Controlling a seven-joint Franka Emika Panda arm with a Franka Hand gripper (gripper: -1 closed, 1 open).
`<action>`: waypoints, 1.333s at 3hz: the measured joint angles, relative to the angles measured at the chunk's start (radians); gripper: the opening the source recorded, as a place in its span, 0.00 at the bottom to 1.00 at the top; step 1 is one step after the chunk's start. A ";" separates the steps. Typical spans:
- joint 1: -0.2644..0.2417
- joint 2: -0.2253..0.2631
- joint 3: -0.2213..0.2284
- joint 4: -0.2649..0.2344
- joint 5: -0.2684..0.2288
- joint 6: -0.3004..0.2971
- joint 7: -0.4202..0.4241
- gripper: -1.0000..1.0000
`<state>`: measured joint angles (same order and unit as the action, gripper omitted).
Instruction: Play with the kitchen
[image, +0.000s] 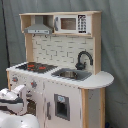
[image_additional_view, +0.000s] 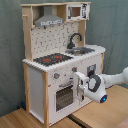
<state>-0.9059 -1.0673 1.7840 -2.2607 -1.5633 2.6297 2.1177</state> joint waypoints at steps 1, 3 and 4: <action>0.090 0.000 -0.022 -0.050 0.003 -0.002 -0.014 0.00; 0.172 0.002 -0.022 -0.072 0.149 -0.037 -0.141 0.00; 0.197 0.002 -0.018 -0.073 0.222 -0.056 -0.202 0.00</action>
<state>-0.7085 -1.0653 1.7657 -2.3339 -1.3413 2.5742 1.9153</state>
